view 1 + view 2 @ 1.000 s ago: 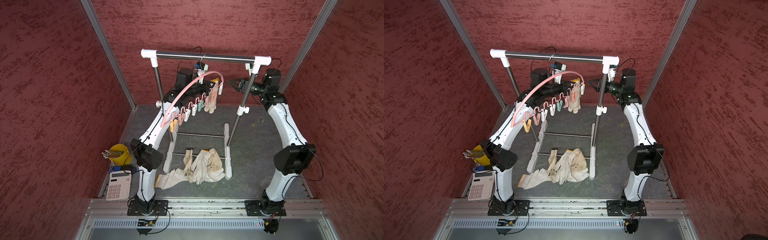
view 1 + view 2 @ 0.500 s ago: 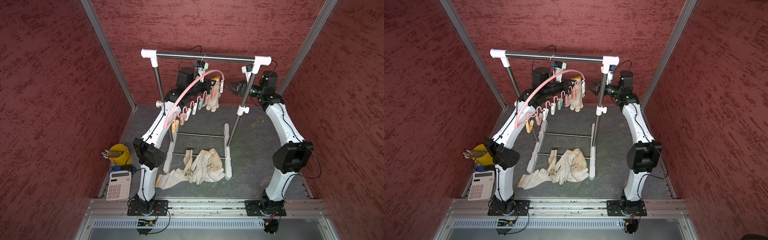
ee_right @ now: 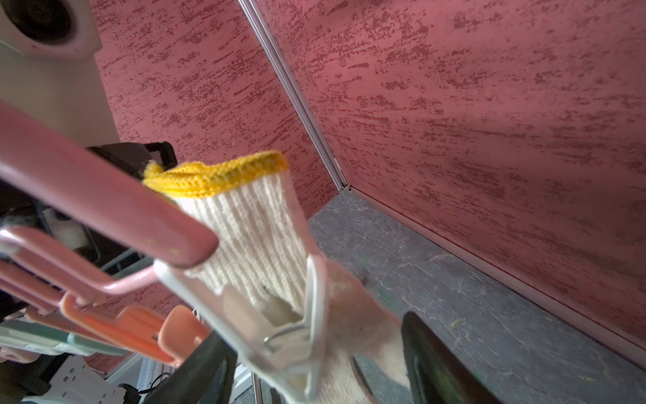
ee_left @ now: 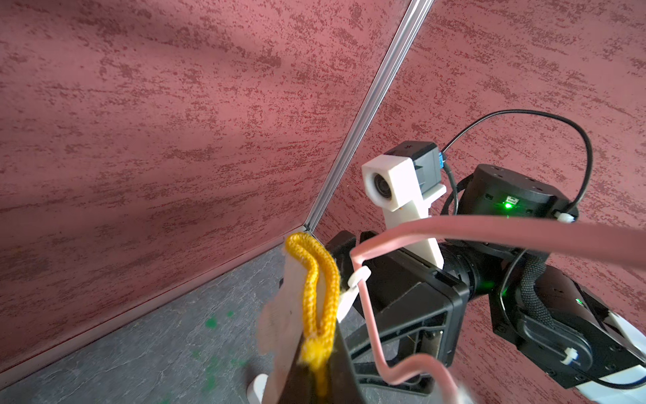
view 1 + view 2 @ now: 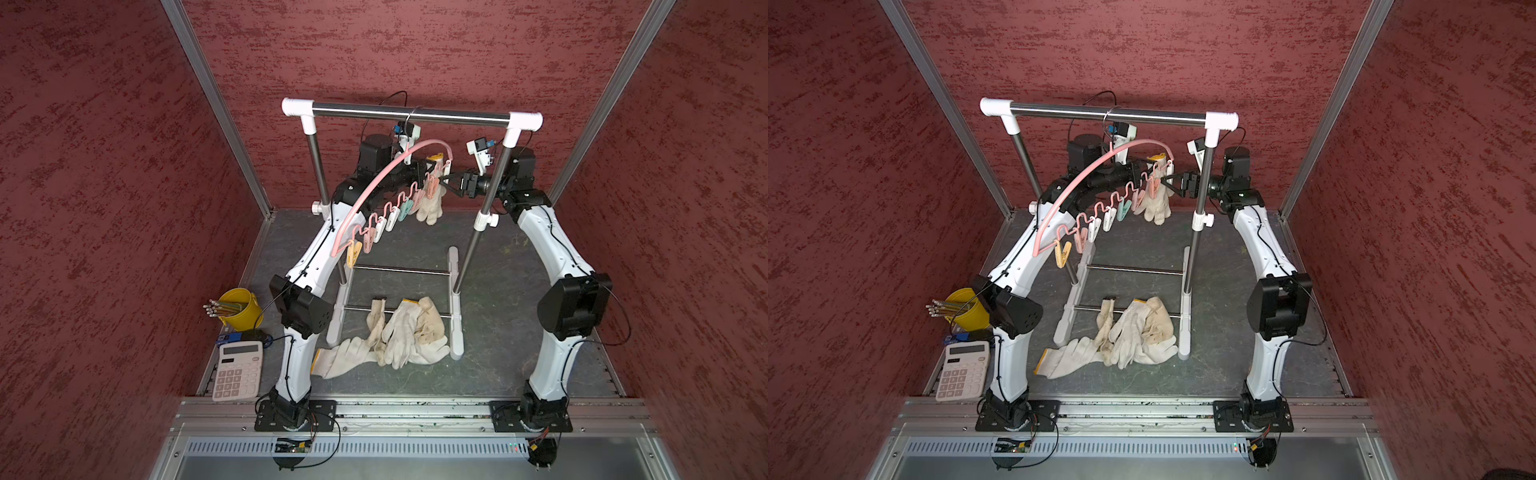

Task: Clip the gloves onto a hanger to dry
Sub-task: Open the clamp at the hanger.

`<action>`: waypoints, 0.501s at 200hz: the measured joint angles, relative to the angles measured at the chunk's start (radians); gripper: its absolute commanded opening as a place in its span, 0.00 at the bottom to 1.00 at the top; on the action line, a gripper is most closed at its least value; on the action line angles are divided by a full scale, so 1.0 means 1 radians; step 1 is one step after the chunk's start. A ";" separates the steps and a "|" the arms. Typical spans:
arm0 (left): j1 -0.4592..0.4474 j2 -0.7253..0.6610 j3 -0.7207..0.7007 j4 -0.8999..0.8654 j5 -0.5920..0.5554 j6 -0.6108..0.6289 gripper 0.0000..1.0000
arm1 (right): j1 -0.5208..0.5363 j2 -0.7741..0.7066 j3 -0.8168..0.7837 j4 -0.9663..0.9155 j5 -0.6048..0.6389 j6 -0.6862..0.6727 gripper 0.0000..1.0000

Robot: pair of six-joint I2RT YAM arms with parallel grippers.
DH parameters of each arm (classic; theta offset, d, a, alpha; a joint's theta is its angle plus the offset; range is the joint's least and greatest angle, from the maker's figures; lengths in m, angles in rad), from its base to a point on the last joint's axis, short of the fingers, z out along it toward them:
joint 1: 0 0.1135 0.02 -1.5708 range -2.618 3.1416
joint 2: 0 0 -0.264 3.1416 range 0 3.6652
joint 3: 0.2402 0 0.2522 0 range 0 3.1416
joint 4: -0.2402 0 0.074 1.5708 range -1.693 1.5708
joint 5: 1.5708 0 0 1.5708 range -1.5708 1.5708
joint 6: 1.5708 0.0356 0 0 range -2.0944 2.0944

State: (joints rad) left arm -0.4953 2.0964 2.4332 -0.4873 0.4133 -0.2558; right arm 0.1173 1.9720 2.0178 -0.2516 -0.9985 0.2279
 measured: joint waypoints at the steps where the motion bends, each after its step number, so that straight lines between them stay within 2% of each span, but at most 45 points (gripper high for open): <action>1: 0.000 0.000 0.000 0.000 0.000 0.000 0.00 | 0.000 0.000 0.001 0.000 0.000 0.000 0.72; 100: 0.000 0.000 0.002 -0.013 0.000 -0.001 0.00 | 0.002 0.035 0.057 0.050 -0.001 0.042 0.60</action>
State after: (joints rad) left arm -0.4957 2.0964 2.4351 -0.4999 0.4129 -0.2569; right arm 0.1192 2.0068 2.0750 -0.2020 -0.9993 0.2699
